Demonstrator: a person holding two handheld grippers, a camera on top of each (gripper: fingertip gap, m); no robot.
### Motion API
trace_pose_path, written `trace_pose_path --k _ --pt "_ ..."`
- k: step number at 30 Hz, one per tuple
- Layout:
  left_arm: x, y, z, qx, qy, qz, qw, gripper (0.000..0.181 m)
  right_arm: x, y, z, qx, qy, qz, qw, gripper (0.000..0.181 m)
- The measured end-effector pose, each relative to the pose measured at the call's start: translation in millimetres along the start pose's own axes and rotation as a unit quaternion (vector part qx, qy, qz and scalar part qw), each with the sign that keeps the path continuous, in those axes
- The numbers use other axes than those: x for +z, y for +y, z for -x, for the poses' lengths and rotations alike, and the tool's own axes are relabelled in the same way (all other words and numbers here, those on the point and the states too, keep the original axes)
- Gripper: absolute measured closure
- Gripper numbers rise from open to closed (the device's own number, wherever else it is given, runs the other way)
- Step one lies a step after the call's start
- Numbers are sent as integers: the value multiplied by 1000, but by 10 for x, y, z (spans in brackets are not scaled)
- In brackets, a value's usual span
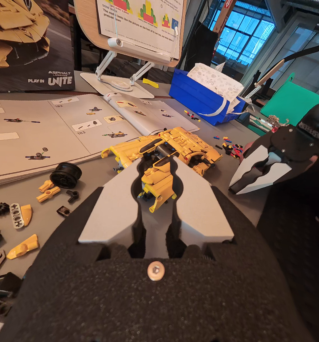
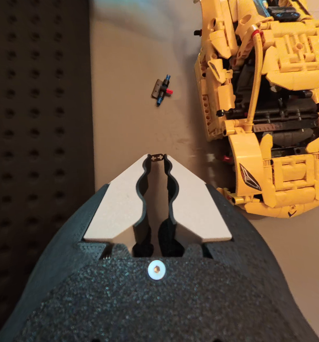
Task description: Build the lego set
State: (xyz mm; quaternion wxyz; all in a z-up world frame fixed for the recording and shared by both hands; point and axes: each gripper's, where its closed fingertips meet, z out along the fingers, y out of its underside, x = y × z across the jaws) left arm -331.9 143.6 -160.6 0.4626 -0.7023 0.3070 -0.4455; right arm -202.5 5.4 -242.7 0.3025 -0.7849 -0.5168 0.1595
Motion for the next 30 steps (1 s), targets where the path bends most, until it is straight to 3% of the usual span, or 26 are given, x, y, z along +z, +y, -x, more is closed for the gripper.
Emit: trace_pose_path --k 6,17,23,30 --pt "-26 -6 2 -10 1 -5 1000 155 67 85 3 -11 12 29 999 169" --pt "-21 16 4 -14 1 0 1000 155 -15 52 -38 0 20 -1 1000 166" --pt "-28 22 6 -28 7 -1 1000 155 -629 122 -262 54 75 -66 994 167" --pt "1 51 -23 -30 17 7 999 155 -1641 1052 -697 165 216 -57 961 167"
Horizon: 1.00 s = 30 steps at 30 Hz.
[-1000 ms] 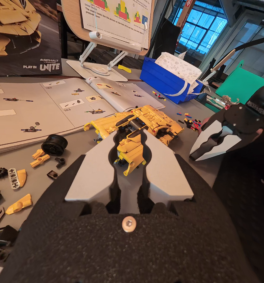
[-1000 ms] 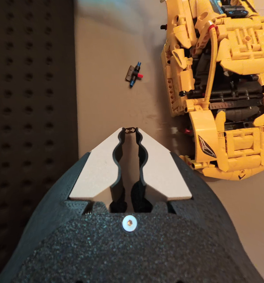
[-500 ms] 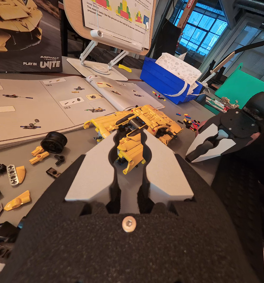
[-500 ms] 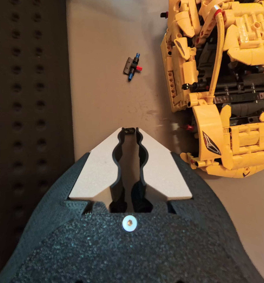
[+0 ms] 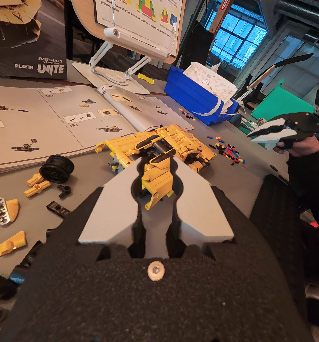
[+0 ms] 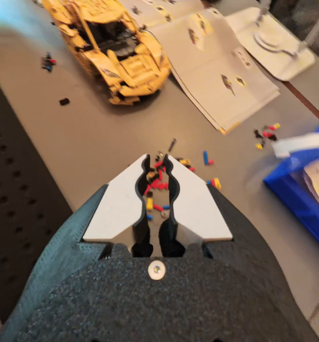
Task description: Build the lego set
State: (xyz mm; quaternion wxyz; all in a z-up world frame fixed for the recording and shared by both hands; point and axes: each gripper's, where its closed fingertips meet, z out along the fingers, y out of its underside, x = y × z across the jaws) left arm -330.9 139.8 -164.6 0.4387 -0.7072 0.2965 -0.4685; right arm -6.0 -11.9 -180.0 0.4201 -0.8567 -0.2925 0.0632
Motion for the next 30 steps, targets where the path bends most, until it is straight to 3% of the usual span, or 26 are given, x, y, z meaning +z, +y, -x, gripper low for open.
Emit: trace_pose_path --k 4,7,11,17,30 --pt "40 33 0 2 1 12 1000 155 -120 361 -290 30 38 20 999 167" --pt "55 50 10 9 -5 18 1000 155 -29 426 -332 56 23 11 998 166" --pt "54 56 32 4 -6 19 1000 155 60 674 -517 44 53 54 996 166" --pt "67 68 28 -3 0 22 1000 155 142 793 -543 85 9 19 996 161" --pt "82 82 22 0 1 27 1000 155 177 764 -567 63 24 17 998 169"
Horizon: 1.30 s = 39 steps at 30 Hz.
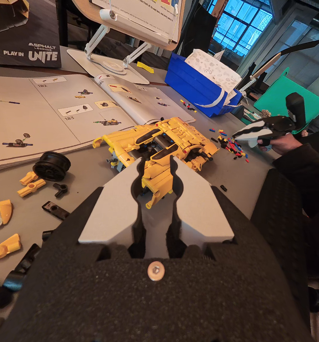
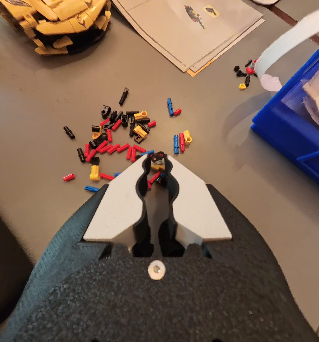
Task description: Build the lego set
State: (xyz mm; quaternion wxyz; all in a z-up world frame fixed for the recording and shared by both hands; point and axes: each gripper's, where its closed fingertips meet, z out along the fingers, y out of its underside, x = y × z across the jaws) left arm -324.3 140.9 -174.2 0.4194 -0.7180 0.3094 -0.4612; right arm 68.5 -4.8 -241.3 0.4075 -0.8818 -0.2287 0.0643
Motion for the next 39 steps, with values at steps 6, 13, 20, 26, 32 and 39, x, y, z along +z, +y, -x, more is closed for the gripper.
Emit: trace_pose_path --k 6,13,20,26,32,39 --pt "-6 -4 -6 1 0 -1 1000 155 -1 -742 773 -59 -82 -54 993 168" --pt "-36 -16 -15 2 0 -7 1000 155 685 -916 2042 -150 -218 22 964 168" --pt "-50 -19 -35 -3 6 -10 1000 155 881 -787 2178 -166 -198 59 964 168" --pt "-47 -12 -43 -6 9 -9 1000 155 873 -869 2184 -163 -196 47 966 164" --pt "-39 -6 -48 -9 12 -7 1000 155 1014 -1261 2535 -148 -226 -15 963 160" --pt "-40 -4 -65 -11 17 -8 1000 155 1318 -1260 2773 -185 -209 13 960 164"
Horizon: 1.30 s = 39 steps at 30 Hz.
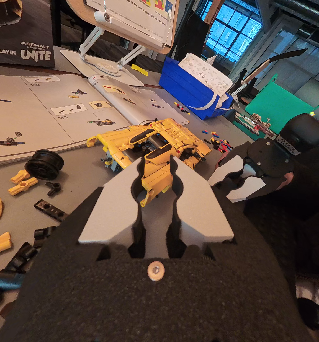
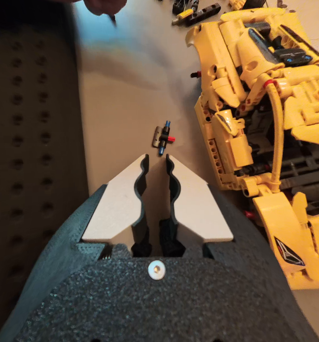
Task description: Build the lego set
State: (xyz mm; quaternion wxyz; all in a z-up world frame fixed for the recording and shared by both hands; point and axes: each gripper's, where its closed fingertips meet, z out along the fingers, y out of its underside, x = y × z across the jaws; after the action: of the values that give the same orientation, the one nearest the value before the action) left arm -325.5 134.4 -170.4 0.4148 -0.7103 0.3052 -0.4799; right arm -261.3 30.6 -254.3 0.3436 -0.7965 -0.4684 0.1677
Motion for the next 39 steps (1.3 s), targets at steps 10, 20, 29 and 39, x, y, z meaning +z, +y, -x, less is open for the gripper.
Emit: trace_pose_path --k 10,20,29,39 --pt "55 66 -91 5 21 17 1000 155 28 -11 -31 1 11 -2 1000 176" --pt "192 4 -568 -118 129 -40 984 145 -345 -492 -280 -67 163 -112 978 181" --pt "323 -39 -613 -201 120 -103 967 143 -497 -649 -379 -74 247 -144 955 181" --pt "213 -58 -498 -158 84 -98 979 149 -386 -539 -614 45 221 -119 967 167"
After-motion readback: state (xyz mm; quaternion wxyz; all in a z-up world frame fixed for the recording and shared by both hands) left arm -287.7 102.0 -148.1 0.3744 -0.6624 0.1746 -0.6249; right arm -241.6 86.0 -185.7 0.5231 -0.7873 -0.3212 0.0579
